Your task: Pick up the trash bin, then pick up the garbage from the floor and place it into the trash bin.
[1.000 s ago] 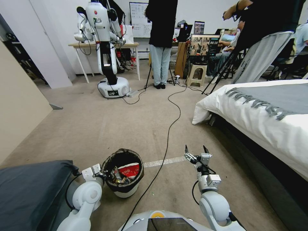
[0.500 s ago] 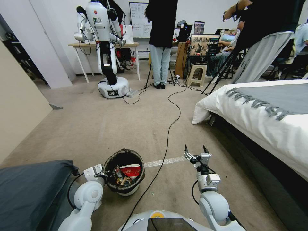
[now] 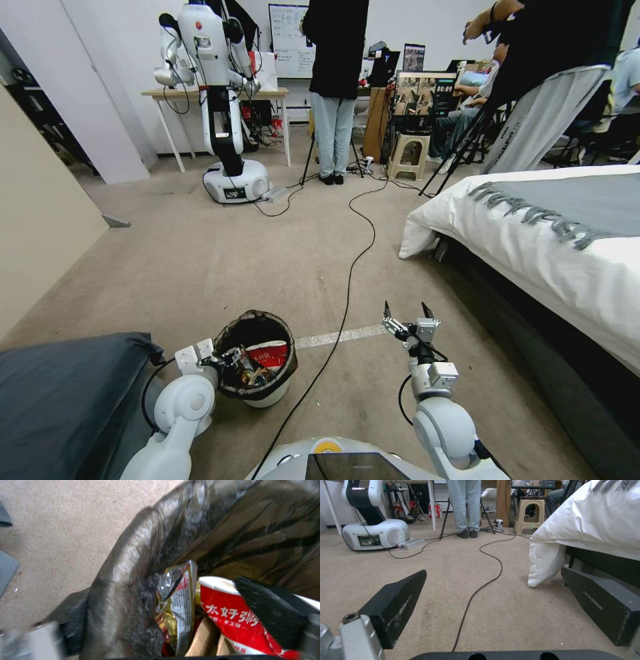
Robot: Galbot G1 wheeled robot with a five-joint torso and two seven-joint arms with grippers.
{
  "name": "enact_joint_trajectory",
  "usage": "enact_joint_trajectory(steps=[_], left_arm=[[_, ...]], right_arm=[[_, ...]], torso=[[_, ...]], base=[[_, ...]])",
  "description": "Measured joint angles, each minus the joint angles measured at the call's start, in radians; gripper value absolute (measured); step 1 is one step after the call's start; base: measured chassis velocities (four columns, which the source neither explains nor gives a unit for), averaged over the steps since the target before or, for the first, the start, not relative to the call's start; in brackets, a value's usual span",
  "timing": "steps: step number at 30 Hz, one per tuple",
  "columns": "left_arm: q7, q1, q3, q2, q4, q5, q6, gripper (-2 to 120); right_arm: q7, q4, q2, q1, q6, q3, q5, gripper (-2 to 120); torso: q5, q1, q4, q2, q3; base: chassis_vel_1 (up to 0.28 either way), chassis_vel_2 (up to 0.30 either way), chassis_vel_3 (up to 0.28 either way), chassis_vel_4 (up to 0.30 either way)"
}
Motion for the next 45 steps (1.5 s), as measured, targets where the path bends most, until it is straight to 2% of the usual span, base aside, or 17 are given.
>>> enact_joint_trajectory(steps=[13, 17, 21, 23, 25, 27, 28, 29, 31, 32, 33, 35, 36, 39, 40, 43, 45], left_arm=[[0.022, -0.010, -0.026, 0.009, -0.004, 0.004, 0.000, 100], [0.035, -0.010, -0.032, 0.014, -0.007, 0.050, 0.000, 100], [0.102, -0.006, -0.042, 0.016, -0.012, 0.165, 0.000, 100], [0.111, -0.005, -0.044, 0.017, -0.018, 0.181, 0.000, 100], [0.146, -0.001, -0.052, 0.019, -0.029, 0.230, 0.000, 100], [0.275, 0.018, -0.086, 0.018, -0.043, 0.357, 0.000, 100], [0.275, 0.018, -0.086, 0.018, -0.043, 0.357, 0.000, 100], [0.324, 0.029, -0.100, 0.018, -0.047, 0.401, -0.009, 100], [0.420, 0.058, -0.122, 0.017, -0.050, 0.495, -0.085, 100], [0.420, 0.058, -0.122, 0.017, -0.050, 0.495, -0.085, 100], [0.451, 0.067, -0.131, 0.014, -0.050, 0.525, -0.117, 100], [0.536, 0.089, -0.152, 0.001, -0.042, 0.636, -0.247, 100], [0.536, 0.089, -0.152, 0.001, -0.042, 0.636, -0.247, 100], [0.603, 0.118, -0.159, -0.007, -0.036, 0.736, -0.393, 100], [0.603, 0.118, -0.159, -0.007, -0.036, 0.736, -0.393, 100], [0.650, 0.154, -0.170, -0.020, -0.036, 0.837, -0.507, 100], [0.658, 0.166, -0.175, -0.028, -0.037, 0.859, -0.532, 100]], right_arm=[[0.001, -0.001, -0.001, 0.004, -0.002, -0.004, 0.000, 100], [0.001, -0.001, -0.002, 0.007, -0.004, -0.005, 0.001, 100], [0.001, -0.001, -0.002, 0.008, -0.006, -0.005, 0.002, 100], [0.001, 0.000, -0.002, 0.008, -0.006, -0.005, 0.002, 100], [0.001, 0.003, -0.002, 0.007, -0.007, -0.003, 0.003, 100], [0.000, 0.009, -0.002, 0.004, -0.007, 0.001, 0.004, 100], [0.000, 0.009, -0.002, 0.004, -0.007, 0.001, 0.004, 100], [-0.002, 0.012, -0.002, 0.001, -0.007, 0.003, 0.004, 100], [-0.008, 0.018, -0.003, -0.010, -0.006, 0.011, 0.004, 100], [-0.008, 0.018, -0.003, -0.010, -0.006, 0.011, 0.004, 100], [-0.009, 0.018, -0.004, -0.013, -0.005, 0.015, 0.003, 100], [-0.012, 0.019, -0.003, -0.027, 0.005, 0.031, 0.001, 100], [-0.012, 0.019, -0.003, -0.027, 0.005, 0.031, 0.001, 100], [-0.016, 0.029, 0.002, -0.048, 0.016, 0.058, 0.000, 100], [-0.016, 0.029, 0.002, -0.048, 0.016, 0.058, 0.000, 100], [-0.030, 0.034, 0.010, -0.073, 0.041, 0.085, -0.013, 100], [-0.033, 0.036, 0.014, -0.082, 0.045, 0.091, -0.015, 100]], torso=[[0.0000, 0.000, 0.0000, 0.000, 0.000], [-0.0001, 0.000, 0.0000, 0.000, 0.000], [-0.0001, 0.000, 0.0001, 0.000, 0.000], [-0.0001, 0.000, 0.0001, 0.000, 0.000], [0.0000, 0.000, -0.0002, 0.000, 0.000], [-0.0001, 0.000, -0.0001, 0.000, 0.000], [-0.0001, 0.000, -0.0001, 0.000, 0.000], [0.0001, 0.000, 0.0000, 0.000, 0.000], [-0.0002, 0.000, 0.0001, 0.000, 0.000], [-0.0002, 0.000, 0.0001, 0.000, 0.000], [-0.0001, 0.000, 0.0000, 0.000, 0.000], [0.0000, 0.000, 0.0000, 0.000, 0.000], [0.0000, 0.000, 0.0000, 0.000, 0.000], [-0.0001, 0.000, -0.0001, 0.000, 0.000], [-0.0001, 0.000, -0.0001, 0.000, 0.000], [0.0001, 0.000, 0.0000, 0.000, 0.000], [0.0000, 0.000, -0.0003, 0.000, 0.000]], base=[[0.000, 0.000, 0.000, 0.000], [0.000, 0.000, 0.000, 0.000], [0.000, 0.000, 0.000, 0.000], [0.000, 0.000, 0.000, 0.000], [0.000, 0.000, 0.000, 0.000], [0.000, 0.000, 0.000, 0.000], [0.000, 0.000, 0.000, 0.000], [0.000, 0.000, 0.000, 0.000], [0.000, 0.000, 0.000, 0.000], [0.000, 0.000, 0.000, 0.000], [0.000, 0.000, 0.000, 0.000], [0.000, 0.000, 0.000, 0.000], [0.000, 0.000, 0.000, 0.000], [0.000, 0.000, 0.000, 0.000], [0.000, 0.000, 0.000, 0.000], [0.000, 0.000, 0.000, 0.000], [0.000, 0.000, 0.000, 0.000]])
